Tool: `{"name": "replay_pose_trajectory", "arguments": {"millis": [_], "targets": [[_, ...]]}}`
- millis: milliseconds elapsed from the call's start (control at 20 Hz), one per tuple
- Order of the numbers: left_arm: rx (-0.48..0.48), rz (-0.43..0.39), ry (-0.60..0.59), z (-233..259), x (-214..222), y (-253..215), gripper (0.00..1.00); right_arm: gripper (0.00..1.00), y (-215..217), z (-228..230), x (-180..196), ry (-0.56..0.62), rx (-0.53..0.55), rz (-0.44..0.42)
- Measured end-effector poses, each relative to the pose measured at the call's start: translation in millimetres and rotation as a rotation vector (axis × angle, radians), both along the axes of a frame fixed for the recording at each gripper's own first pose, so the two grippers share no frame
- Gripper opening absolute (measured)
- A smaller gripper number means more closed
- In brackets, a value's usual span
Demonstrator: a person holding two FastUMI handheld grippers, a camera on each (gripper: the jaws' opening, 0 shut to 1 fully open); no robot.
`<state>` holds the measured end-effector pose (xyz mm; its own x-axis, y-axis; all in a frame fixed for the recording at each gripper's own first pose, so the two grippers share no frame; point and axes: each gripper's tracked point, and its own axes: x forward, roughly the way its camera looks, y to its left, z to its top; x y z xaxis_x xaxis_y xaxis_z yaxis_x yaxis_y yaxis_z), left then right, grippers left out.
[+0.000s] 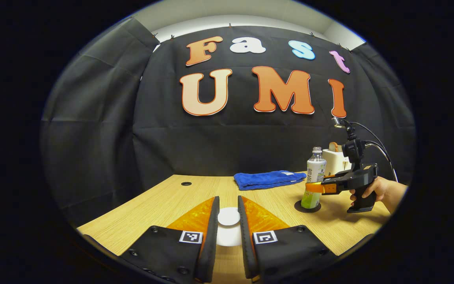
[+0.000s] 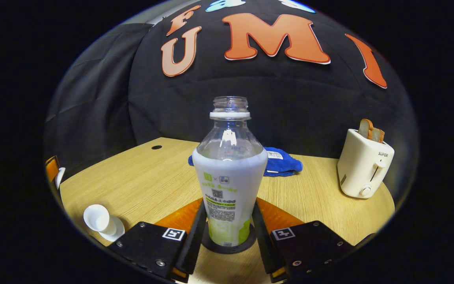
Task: Open the teacup lid with one hand, grasp the water bottle and pour water into the teacup with the other hand; after pouring, place the water bottle on the coaster and then close the teacup lid.
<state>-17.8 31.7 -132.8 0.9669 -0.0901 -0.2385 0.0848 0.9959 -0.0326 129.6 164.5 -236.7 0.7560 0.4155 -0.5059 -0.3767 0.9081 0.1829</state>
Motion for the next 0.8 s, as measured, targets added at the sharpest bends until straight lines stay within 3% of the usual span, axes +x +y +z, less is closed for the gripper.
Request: {"name": "replay_pose_trajectory", "arguments": {"millis": [250,350,500,800], "targets": [[-0.040,-0.034,0.016,-6,3,-19,0.33,0.71,2,-7,-5,0.007,-0.019,0.021],[-0.043,-0.043,0.011,-10,8,-24,0.33,0.87,0,-8,-7,0.007,-0.016,0.015],[-0.042,-0.055,0.033,-21,13,-35,0.33,0.96,-5,-3,-11,-0.005,0.002,0.003],[-0.041,-0.102,0.071,-40,17,-62,0.33,0.98,-21,21,-22,-0.052,0.039,-0.027]]}}
